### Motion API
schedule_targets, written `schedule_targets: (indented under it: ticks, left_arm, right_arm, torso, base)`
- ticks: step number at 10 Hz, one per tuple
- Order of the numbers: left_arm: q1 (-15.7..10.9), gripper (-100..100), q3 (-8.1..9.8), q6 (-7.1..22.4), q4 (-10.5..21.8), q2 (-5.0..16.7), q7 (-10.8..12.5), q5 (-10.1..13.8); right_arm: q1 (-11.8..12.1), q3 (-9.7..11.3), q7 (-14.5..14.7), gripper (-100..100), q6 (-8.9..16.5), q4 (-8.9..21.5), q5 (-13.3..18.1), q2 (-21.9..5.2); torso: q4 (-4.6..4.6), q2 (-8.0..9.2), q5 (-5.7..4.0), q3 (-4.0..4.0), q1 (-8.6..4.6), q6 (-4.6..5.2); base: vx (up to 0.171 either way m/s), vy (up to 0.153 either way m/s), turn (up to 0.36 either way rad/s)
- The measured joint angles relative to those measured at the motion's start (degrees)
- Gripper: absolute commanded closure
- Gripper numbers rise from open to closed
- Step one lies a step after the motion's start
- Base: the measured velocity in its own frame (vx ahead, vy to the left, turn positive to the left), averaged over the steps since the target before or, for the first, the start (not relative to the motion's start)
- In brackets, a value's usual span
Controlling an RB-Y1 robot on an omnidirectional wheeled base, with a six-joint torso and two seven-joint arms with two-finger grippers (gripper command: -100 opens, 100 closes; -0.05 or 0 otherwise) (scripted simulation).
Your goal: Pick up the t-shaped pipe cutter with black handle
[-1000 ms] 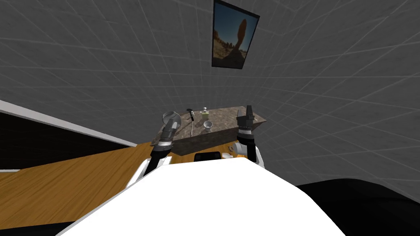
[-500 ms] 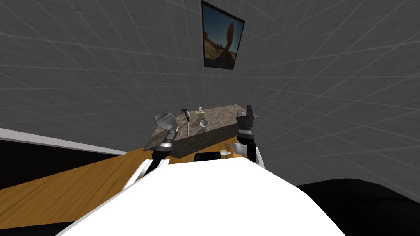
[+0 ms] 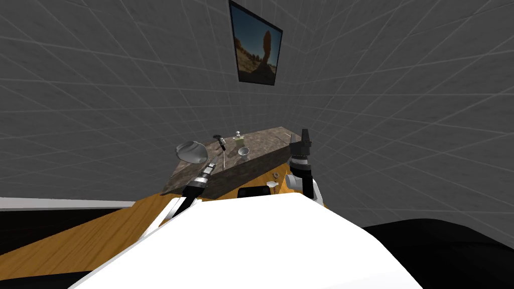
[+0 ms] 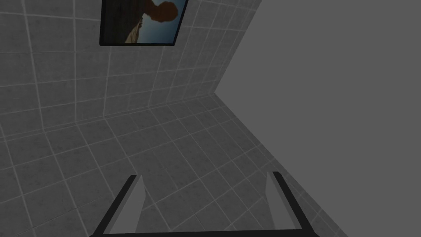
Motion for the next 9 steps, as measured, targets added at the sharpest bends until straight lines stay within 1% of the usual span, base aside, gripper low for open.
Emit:
schedule_targets:
  ticks: [1, 2, 3, 4, 5, 6, 7, 8, 9]
  left_arm:
    - [-0.25, -100, 0.41, 0.58, 1.44, 0.49, 0.29, -0.62]
    - [-0.89, -100, 0.98, 1.18, 3.43, 1.57, 0.75, -1.53]
    - [-0.97, -100, 1.38, 2.19, 5.33, 2.14, 0.92, -3.11]
    - [0.38, -100, 2.10, 4.46, 4.72, 4.16, 1.78, -4.35]
    - [1.23, -100, 2.85, 5.04, 5.12, 4.63, 2.18, -4.89]
    - [1.31, -100, 3.76, 4.98, 7.02, 5.26, 2.28, -5.79]
    - [1.35, -100, 4.37, 5.73, 8.81, 5.60, 2.12, -7.32]
    - [1.37, -100, 4.70, 6.73, 9.26, 6.48, 2.35, -7.84]
    - [2.15, -100, 4.89, 9.14, 8.23, 8.38, 3.17, -8.49]
  right_arm:
    - [0.01, -0.01, 0.00, 0, 0.00, 0.00, 0.00, 0.00]
    - [0.00, 0.00, 0.00, 0, 0.00, 0.00, 0.00, 0.00]
    - [0.00, 0.00, 0.00, 0, 0.00, 0.00, 0.00, 0.00]
    - [0.00, 0.00, 0.00, 0, 0.00, 0.00, 0.00, 0.00]
    - [0.01, -0.01, 0.00, 0, 0.00, 0.00, 0.00, 0.00]
    - [0.01, 0.00, 0.00, 0, 0.00, 0.00, 0.00, 0.00]
    - [0.01, 0.00, 0.00, 0, 0.00, 0.00, 0.00, 0.00]
    - [0.01, -0.01, 0.00, 0, 0.00, 0.00, 0.00, 0.00]
    - [0.01, -0.01, 0.00, 0, 0.00, 0.00, 0.00, 0.00]
  torso:
    - [0.00, 0.00, 0.01, 0.00, 0.03, -0.05]
    - [0.00, -0.02, 0.01, -0.01, 0.04, -0.02]
    - [-0.01, -0.03, 0.00, -0.02, 0.01, -0.01]
    - [-0.01, -0.06, -0.02, -0.03, -0.05, -0.02]
    - [-0.01, -0.06, 0.00, -0.03, 0.00, -0.07]
    - [-0.01, -0.06, 0.00, -0.03, 0.02, -0.02]
    - [-0.02, -0.08, 0.00, -0.04, 0.00, -0.03]
    - [-0.01, -0.07, 0.00, -0.04, 0.03, -0.06]
    - [-0.01, -0.08, -0.01, -0.04, 0.02, -0.03]
  base:
    - [-0.005, -0.028, -0.169]
    - [0.000, -0.037, -0.291]
    - [0.015, -0.052, -0.325]
    - [0.014, -0.032, -0.088]
    - [0.010, -0.031, -0.187]
    - [0.016, -0.039, -0.262]
    - [0.014, -0.026, -0.094]
    - [0.017, -0.030, -0.194]
    - [0.014, -0.019, -0.102]
